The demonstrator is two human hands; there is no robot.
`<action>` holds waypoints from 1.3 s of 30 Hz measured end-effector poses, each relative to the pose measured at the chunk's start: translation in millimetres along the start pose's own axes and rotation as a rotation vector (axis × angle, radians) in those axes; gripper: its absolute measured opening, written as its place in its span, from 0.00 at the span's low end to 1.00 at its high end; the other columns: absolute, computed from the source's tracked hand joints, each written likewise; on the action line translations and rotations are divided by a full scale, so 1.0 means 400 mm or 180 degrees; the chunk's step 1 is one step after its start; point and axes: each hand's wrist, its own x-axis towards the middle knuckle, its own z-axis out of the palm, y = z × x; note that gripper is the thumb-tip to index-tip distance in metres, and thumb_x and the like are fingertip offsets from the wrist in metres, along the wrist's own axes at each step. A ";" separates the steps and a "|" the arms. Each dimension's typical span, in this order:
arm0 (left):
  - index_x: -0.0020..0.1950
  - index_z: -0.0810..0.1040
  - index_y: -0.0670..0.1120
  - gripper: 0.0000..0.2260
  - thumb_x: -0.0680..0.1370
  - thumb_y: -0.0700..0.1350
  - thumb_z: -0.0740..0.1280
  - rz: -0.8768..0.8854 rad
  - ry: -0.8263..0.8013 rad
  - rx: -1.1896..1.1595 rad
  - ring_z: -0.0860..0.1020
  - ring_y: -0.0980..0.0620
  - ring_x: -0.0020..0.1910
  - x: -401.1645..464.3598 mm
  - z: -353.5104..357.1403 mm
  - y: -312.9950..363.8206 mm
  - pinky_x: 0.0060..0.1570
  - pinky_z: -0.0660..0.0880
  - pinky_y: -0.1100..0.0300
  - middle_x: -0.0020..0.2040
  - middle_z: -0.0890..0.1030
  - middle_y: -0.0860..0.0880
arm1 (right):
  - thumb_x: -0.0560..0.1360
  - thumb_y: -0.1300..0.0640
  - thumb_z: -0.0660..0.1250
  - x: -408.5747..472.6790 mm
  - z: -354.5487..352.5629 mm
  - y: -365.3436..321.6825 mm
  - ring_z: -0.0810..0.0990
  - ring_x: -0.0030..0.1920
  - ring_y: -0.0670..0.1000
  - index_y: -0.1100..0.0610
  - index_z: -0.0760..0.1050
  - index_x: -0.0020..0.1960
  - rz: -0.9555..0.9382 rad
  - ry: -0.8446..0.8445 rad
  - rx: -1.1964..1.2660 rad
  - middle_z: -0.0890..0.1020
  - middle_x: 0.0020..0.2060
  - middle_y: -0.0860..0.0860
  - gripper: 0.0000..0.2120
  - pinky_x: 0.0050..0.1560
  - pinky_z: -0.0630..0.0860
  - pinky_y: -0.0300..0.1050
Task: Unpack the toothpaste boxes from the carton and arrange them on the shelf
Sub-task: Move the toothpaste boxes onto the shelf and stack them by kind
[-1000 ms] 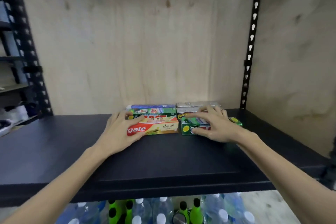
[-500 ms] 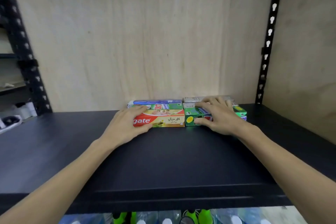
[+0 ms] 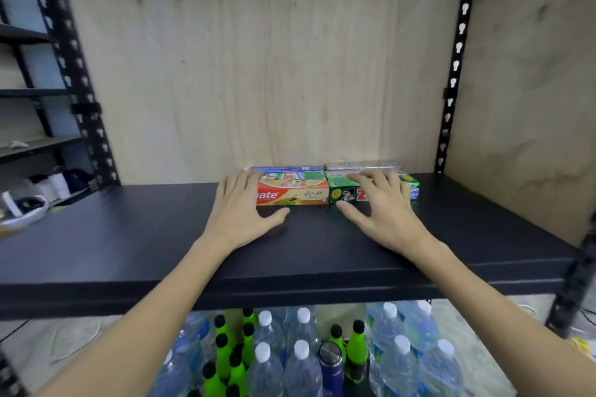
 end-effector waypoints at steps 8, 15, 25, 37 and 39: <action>0.74 0.68 0.51 0.31 0.76 0.68 0.62 0.0067 -0.0141 -0.0669 0.71 0.53 0.68 -0.187 -0.097 0.111 0.65 0.71 0.51 0.68 0.74 0.53 | 0.79 0.44 0.66 -0.168 -0.088 -0.198 0.69 0.59 0.49 0.49 0.76 0.67 -0.0318 0.0204 0.0545 0.76 0.56 0.44 0.19 0.55 0.60 0.45; 0.76 0.66 0.47 0.28 0.79 0.56 0.65 0.0249 0.0443 -0.0832 0.61 0.53 0.77 -0.462 -0.079 0.129 0.78 0.54 0.53 0.74 0.67 0.52 | 0.77 0.46 0.69 -0.350 -0.069 -0.331 0.68 0.58 0.47 0.47 0.74 0.69 0.0002 0.0520 0.0711 0.72 0.57 0.45 0.21 0.53 0.60 0.42; 0.75 0.65 0.49 0.27 0.79 0.55 0.66 -0.0699 -0.0197 -0.1133 0.65 0.56 0.70 -0.846 0.139 0.101 0.71 0.61 0.61 0.69 0.68 0.54 | 0.76 0.48 0.72 -0.747 0.139 -0.383 0.69 0.57 0.46 0.49 0.71 0.70 0.0803 -0.0173 0.1071 0.73 0.57 0.43 0.25 0.51 0.59 0.41; 0.73 0.67 0.47 0.26 0.79 0.55 0.67 -0.1565 -0.1661 -0.0887 0.71 0.47 0.66 -1.193 0.410 -0.007 0.65 0.69 0.50 0.65 0.73 0.48 | 0.77 0.47 0.69 -1.160 0.405 -0.357 0.69 0.63 0.53 0.52 0.65 0.74 0.1826 -0.1814 0.0922 0.74 0.63 0.48 0.29 0.59 0.64 0.51; 0.73 0.67 0.47 0.25 0.79 0.54 0.67 -0.1613 -0.1869 -0.0880 0.71 0.47 0.66 -1.239 0.448 -0.019 0.65 0.68 0.52 0.65 0.73 0.48 | 0.77 0.46 0.68 -1.207 0.438 -0.348 0.69 0.64 0.51 0.50 0.65 0.74 0.1876 -0.2010 0.0849 0.73 0.65 0.47 0.28 0.61 0.64 0.50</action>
